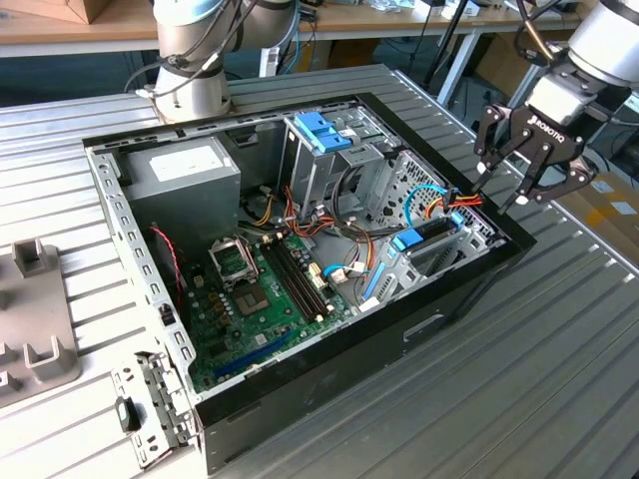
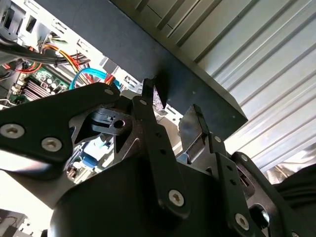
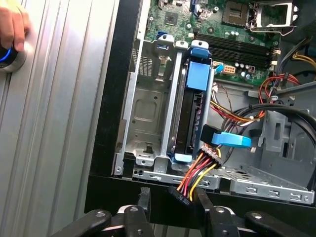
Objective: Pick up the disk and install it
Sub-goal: 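Insert the first disk wire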
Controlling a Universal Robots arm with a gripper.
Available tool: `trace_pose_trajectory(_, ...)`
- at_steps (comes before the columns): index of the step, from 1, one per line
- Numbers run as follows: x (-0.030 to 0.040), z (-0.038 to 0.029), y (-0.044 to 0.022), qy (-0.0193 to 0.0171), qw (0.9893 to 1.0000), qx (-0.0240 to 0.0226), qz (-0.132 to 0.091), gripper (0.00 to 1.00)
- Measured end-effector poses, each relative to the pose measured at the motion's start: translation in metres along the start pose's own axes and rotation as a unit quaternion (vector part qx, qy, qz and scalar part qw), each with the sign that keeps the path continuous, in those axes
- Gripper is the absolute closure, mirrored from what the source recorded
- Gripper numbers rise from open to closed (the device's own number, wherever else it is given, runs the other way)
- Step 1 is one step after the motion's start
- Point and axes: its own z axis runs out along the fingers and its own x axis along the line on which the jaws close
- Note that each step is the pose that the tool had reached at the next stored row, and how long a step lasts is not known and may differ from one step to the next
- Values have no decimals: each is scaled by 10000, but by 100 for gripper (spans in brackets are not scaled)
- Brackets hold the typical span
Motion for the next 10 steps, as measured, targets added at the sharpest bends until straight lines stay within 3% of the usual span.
trace_pose_trajectory(2,1,9,0,3,10000,-2,-55,52)
trace_pose_trajectory(6,-6,25,-2,16,9992,-17,-392,52)
trace_pose_trajectory(10,-11,3,-2,3,9990,-17,-455,52)
